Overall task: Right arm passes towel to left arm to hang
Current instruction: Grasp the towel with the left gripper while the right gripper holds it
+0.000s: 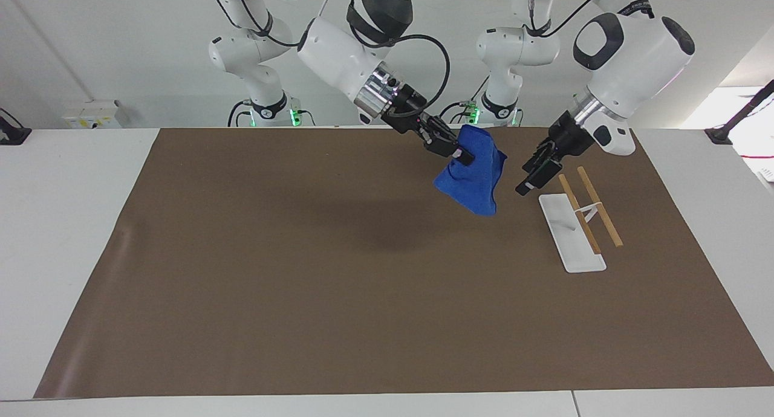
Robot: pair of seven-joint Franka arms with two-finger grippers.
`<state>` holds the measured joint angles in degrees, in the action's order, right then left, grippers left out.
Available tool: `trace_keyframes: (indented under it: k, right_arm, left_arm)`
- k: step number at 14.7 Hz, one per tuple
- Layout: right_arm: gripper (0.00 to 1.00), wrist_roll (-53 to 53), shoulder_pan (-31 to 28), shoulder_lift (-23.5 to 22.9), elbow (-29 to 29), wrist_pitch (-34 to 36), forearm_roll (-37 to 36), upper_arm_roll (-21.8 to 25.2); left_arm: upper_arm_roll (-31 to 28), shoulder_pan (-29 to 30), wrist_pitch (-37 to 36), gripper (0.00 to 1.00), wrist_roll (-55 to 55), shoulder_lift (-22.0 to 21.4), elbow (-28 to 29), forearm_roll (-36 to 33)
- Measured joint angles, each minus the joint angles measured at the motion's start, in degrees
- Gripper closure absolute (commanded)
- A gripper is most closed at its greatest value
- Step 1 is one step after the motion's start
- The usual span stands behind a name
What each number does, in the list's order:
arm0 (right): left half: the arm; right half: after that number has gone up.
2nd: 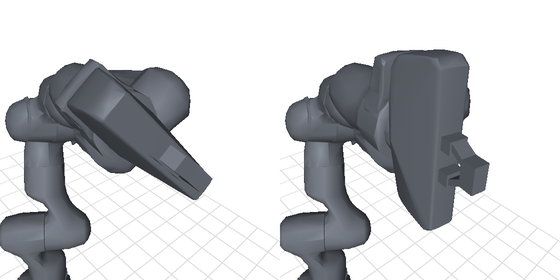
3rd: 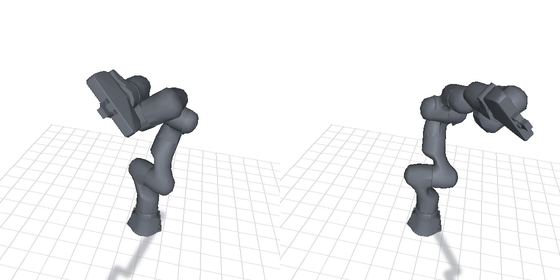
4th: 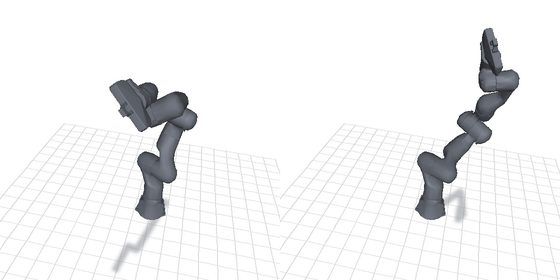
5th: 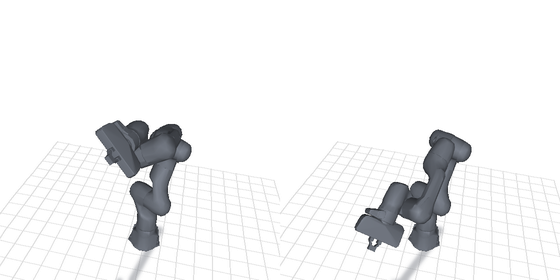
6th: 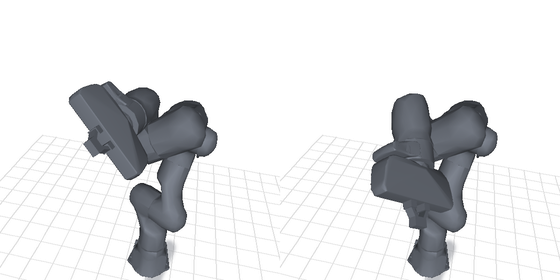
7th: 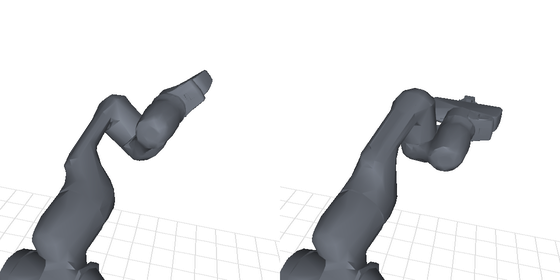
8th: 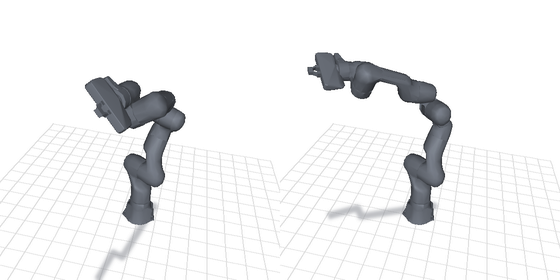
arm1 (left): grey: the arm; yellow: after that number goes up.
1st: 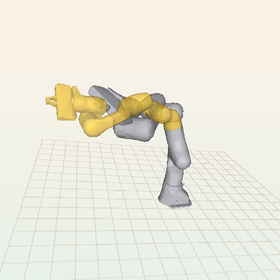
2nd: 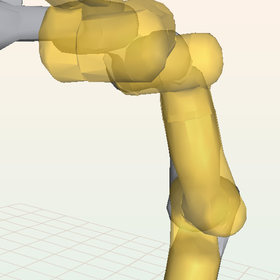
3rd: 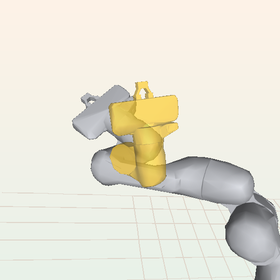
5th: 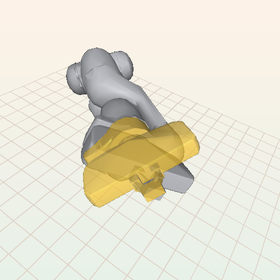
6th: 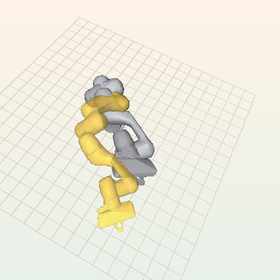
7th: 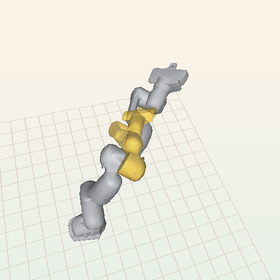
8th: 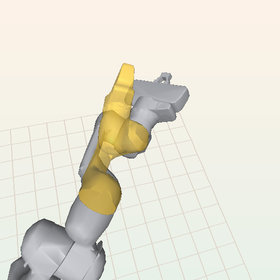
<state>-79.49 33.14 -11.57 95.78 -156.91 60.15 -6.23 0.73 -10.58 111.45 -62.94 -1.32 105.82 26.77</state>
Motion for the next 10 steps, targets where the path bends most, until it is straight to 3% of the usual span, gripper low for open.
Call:
trace_keyframes:
  k: [3,10]
  right_arm:
    - [1.00,0.00,0.01,-0.02,0.00,0.00,0.00,0.00]
    - [1.00,0.48,0.01,-0.28,0.02,0.00,0.00,0.00]
  left_arm:
    - [0.00,-0.61,0.92,0.00,-8.44,-0.16,1.53,2.88]
    - [-0.03,-2.19,5.62,0.00,-17.05,-3.44,7.46,9.56]
